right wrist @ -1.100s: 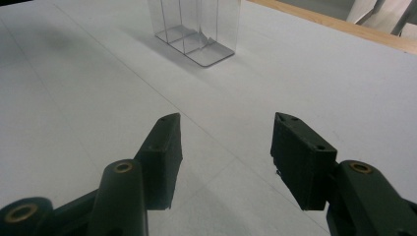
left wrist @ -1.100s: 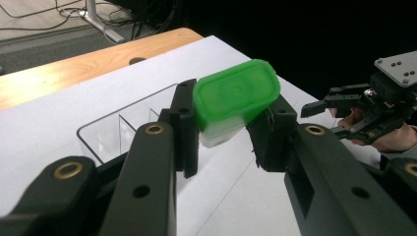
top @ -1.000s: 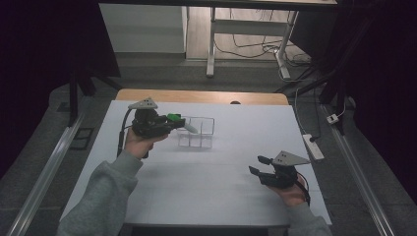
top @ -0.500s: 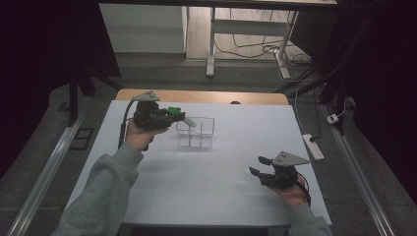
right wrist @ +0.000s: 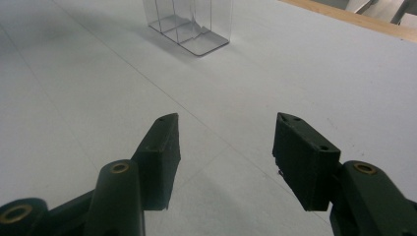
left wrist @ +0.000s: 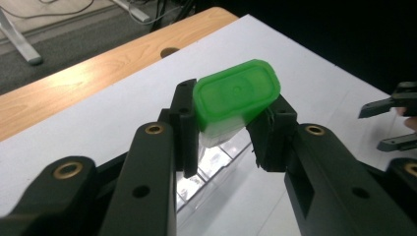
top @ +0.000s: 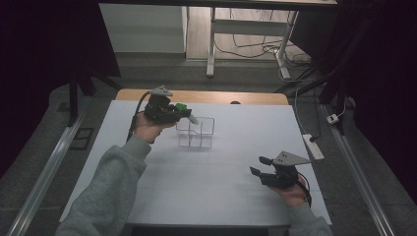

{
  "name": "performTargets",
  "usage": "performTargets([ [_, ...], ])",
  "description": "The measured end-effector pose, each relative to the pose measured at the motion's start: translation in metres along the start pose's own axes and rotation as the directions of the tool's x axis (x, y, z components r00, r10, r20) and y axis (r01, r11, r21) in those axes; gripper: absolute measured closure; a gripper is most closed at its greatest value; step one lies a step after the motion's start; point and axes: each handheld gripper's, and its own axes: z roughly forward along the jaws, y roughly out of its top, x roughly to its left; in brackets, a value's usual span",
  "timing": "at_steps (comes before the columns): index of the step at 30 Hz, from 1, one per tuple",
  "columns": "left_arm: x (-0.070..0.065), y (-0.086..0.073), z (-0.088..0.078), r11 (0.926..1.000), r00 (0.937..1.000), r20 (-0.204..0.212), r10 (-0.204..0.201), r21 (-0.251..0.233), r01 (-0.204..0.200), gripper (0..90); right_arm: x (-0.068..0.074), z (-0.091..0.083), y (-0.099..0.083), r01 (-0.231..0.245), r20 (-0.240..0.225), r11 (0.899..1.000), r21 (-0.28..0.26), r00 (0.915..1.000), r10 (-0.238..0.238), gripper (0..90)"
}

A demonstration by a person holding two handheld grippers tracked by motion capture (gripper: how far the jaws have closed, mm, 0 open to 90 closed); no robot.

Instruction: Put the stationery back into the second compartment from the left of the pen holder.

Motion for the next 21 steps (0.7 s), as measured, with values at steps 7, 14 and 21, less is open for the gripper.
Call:
performTargets([
  [7, 0.006, -0.001, 0.017, 0.9981, 0.9998, -0.022, 0.001, 0.061, 0.001, 66.1, 0.000, 0.001, 0.000, 0.000, 0.002, 1.000, 0.009, 1.0000, 0.000, 42.8],
  [14, 0.007, -0.002, 0.026, 0.9952, 0.9997, -0.022, 0.007, 0.098, -0.005, 66.0, 0.000, 0.001, -0.001, -0.003, 0.000, 1.000, 0.014, 1.0000, 0.003, 42.2],
  [21, 0.006, -0.003, 0.030, 0.9932, 0.9997, -0.020, 0.012, 0.116, -0.010, 65.9, 0.000, 0.001, -0.001, -0.002, 0.001, 1.000, 0.010, 1.0000, 0.002, 42.2],
])
